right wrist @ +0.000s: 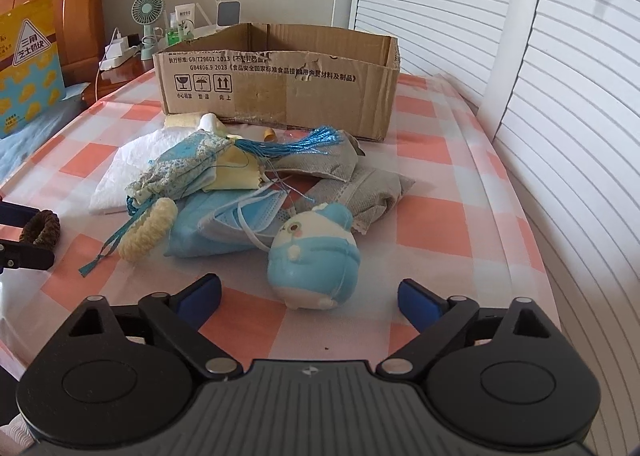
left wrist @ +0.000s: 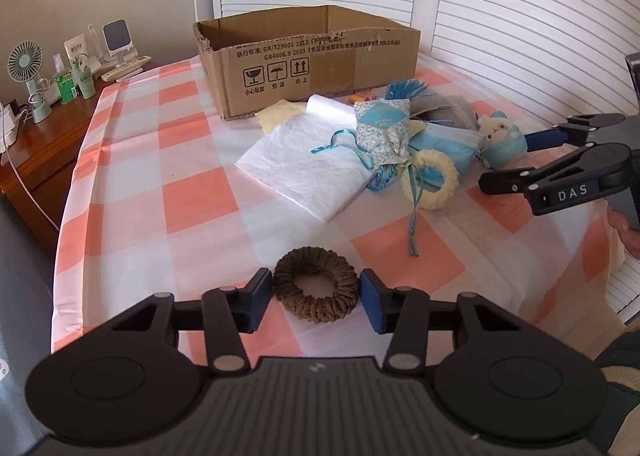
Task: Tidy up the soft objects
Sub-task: 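Close the left gripper on the brown knit hair tie while the right gripper grasps the blue plush toy, then carry the brown hair tie into the box and open the left gripper while the right carries the plush toy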
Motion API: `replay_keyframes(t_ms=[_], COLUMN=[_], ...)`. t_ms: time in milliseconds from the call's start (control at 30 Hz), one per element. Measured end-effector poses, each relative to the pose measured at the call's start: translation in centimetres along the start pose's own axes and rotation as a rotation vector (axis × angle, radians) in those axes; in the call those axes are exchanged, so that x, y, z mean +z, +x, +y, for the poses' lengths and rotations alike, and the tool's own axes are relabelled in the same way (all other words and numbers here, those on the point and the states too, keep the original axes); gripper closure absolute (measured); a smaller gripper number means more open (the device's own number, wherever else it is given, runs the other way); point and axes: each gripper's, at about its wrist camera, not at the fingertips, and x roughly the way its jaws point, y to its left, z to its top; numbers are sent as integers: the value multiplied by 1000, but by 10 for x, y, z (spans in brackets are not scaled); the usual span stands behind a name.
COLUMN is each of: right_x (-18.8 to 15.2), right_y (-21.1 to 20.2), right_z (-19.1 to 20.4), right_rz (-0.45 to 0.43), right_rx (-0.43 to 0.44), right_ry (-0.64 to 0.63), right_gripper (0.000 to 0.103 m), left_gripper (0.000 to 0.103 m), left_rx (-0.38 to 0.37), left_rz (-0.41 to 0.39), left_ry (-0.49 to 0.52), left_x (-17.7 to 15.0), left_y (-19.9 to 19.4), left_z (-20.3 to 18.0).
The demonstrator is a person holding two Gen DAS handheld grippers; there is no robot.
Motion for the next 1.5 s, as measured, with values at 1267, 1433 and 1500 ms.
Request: replay_keyframes(t_ms=[1267, 1433, 1500], right_x=[44, 60, 67], right_y=[-52, -53, -52], right_z=[-21, -30, -34], right_rz=[-115, -140, -148], right_rx=[29, 54, 62], right_ry=[-40, -28, -19], right_gripper=[53, 53, 53], left_gripper=[70, 70, 70], left_rx=[-28, 6, 13], left_rz=[-61, -95, -99], left_ry=[76, 125, 135], left_x=[94, 149, 174], left_y=[-22, -1, 15], left_z=[10, 16, 20])
